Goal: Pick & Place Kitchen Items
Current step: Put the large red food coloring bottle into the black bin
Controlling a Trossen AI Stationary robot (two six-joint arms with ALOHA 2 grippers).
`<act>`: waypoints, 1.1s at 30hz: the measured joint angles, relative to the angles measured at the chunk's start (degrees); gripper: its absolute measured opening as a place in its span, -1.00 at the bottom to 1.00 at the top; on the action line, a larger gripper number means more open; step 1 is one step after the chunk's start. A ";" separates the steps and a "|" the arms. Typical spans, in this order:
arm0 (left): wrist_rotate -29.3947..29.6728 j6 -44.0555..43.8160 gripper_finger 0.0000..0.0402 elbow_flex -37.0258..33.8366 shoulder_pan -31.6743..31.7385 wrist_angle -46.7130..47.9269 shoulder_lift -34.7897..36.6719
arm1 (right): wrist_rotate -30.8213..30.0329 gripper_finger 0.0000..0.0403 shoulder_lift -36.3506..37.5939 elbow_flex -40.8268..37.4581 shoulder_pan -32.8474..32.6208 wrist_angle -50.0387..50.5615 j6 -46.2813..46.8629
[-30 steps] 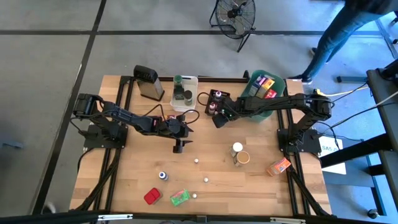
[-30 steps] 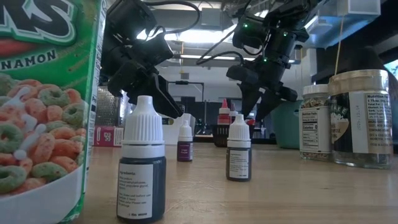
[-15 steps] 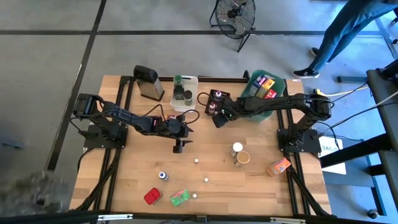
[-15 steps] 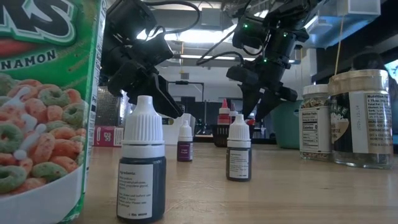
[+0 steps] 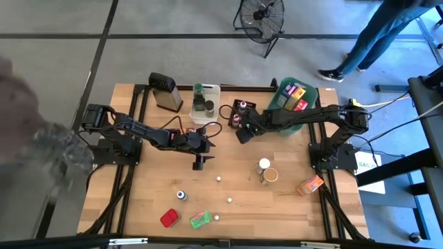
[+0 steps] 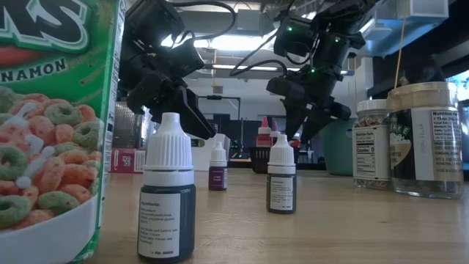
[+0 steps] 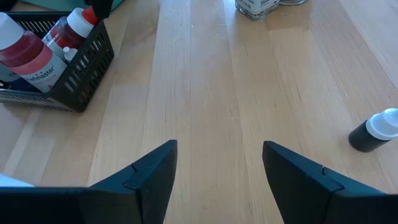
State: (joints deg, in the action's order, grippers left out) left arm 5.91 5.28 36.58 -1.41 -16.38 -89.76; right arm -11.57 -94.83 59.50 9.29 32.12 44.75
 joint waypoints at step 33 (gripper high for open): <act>0.00 0.00 0.15 0.02 0.00 0.40 0.00 | -0.68 -0.04 0.14 5.08 0.01 4.56 -3.94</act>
State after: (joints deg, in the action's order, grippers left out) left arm 5.91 5.28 36.60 -1.41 -15.98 -89.76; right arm -12.25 -94.70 64.58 9.30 36.68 40.81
